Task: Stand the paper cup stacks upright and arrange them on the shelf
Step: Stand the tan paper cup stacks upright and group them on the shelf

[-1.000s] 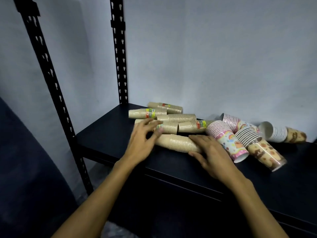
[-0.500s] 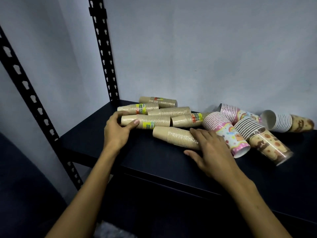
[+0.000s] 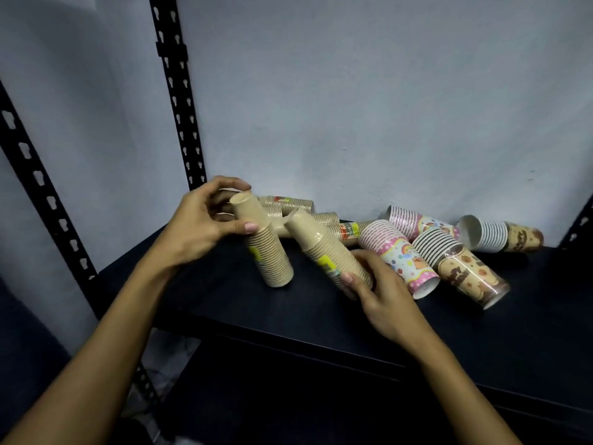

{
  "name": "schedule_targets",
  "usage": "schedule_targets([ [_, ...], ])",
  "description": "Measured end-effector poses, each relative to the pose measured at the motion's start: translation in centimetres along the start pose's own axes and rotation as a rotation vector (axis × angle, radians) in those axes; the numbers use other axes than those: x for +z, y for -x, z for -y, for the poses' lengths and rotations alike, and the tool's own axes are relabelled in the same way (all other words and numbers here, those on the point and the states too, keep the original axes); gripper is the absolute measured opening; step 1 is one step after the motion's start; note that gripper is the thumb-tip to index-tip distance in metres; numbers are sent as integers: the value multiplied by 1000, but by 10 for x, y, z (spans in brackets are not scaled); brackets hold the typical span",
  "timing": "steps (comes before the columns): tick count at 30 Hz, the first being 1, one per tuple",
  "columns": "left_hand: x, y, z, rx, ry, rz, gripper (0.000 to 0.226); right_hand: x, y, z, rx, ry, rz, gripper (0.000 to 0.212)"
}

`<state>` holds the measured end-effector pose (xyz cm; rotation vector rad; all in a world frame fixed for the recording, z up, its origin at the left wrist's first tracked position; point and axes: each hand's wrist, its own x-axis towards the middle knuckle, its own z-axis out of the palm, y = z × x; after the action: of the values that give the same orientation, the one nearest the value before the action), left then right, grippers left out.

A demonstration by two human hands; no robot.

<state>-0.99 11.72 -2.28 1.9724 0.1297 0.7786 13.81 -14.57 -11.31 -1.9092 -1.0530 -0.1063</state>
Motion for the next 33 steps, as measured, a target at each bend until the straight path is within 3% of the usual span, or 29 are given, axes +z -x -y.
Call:
schedule_targets([
  [5,29,1,-6,18,-3,84,62,-5,7,-5,70,28,55,31],
  [11,66,26,13,66,-21,-126,73,-11,14,-7,78,128,154,23],
  [14,70,30,21,9,37,-147,77,-9,9,-3,70,153,180,24],
  [18,68,40,46,-174,73,38,96,-11,1,2,123,93,235,33],
  [21,59,41,59,-254,107,218,111,-11,-1,2,139,-1,187,62],
  [24,60,40,64,-230,100,250,89,-1,-2,6,180,-73,56,83],
  [28,66,39,69,-234,21,187,72,15,-2,10,176,-59,-77,63],
  [33,75,40,63,-207,-133,94,74,14,-1,1,140,-121,-2,59],
])
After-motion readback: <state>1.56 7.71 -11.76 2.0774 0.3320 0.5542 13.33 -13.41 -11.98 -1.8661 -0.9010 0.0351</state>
